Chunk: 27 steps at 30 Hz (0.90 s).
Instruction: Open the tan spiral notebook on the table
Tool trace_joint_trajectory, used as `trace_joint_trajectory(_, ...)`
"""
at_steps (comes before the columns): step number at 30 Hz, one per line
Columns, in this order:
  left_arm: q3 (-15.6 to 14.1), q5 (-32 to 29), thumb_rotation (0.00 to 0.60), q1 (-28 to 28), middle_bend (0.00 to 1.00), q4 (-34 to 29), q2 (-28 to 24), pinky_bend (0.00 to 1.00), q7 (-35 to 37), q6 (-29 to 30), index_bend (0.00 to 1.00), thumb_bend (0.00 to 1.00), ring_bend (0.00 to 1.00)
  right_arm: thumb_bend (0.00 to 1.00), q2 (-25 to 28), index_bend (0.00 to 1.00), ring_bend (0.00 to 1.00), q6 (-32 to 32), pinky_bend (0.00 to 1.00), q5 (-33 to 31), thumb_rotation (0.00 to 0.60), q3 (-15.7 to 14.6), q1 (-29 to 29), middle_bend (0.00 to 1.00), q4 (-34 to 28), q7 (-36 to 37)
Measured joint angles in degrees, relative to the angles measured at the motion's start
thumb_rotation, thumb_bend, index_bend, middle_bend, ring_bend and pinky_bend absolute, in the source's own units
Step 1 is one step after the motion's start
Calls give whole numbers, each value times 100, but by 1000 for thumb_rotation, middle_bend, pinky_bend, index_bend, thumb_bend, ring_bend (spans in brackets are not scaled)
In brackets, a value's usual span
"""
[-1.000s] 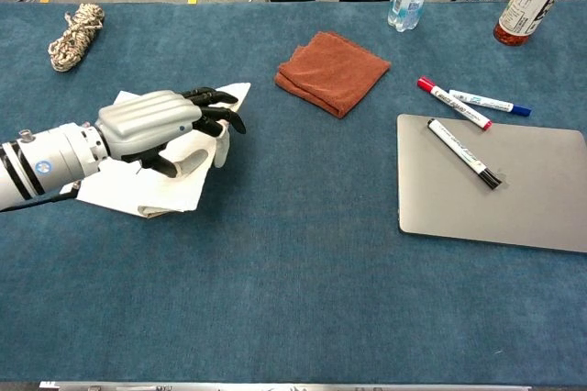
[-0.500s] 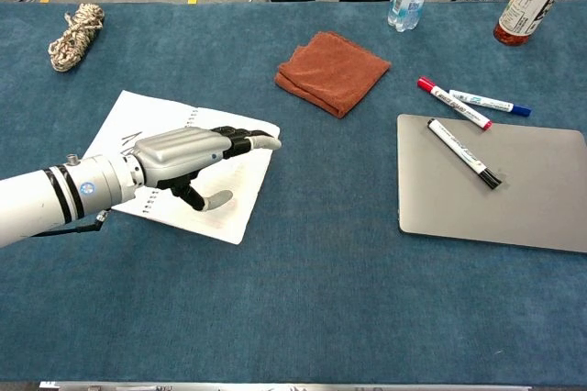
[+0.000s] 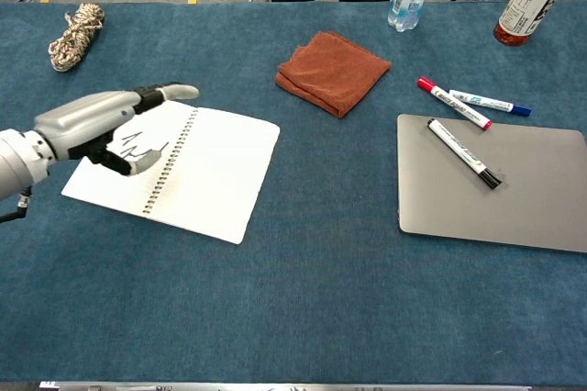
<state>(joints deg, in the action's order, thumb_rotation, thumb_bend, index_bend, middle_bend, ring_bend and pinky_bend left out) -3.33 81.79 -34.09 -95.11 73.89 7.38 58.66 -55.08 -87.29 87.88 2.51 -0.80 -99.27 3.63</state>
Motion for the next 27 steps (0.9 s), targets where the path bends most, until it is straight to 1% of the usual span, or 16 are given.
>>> trace_joint_trajectory(4,-1,-171,600,421,13,-7,-212,0,-82,567,10,436,0,131,87,326,206,220,272,-175,600,-5,-52,370,-163,-192)
trace_joint_trajectory(8,15,-372,600,956,20,24,-374,0,-159,1241,29,436,0,131,147,326,206,389,272,-377,600,5,-102,370,-320,-386)
trace_joint_trajectory(14,32,-582,600,1669,28,147,-550,0,-161,1988,49,435,0,130,188,326,206,518,272,-501,600,4,-151,370,-484,-644)
trace_joint_trajectory(17,22,-574,600,1946,29,199,-631,0,-132,2281,54,434,0,130,160,326,206,500,272,-424,600,-8,-158,370,-497,-665)
trace_joint_trajectory(22,15,-499,600,2324,30,190,-779,0,-178,2700,61,432,0,131,49,326,206,350,272,-110,600,-33,-156,370,-404,-600)
trace_joint_trajectory(25,18,-472,600,2480,31,125,-861,0,-177,2795,64,431,0,131,-58,326,206,206,272,69,600,-35,-153,370,-297,-503)
trace_joint_trajectory(27,29,-451,600,2566,31,74,-922,0,-150,2837,66,430,0,130,-71,326,206,203,272,73,600,-38,-157,370,-280,-510)
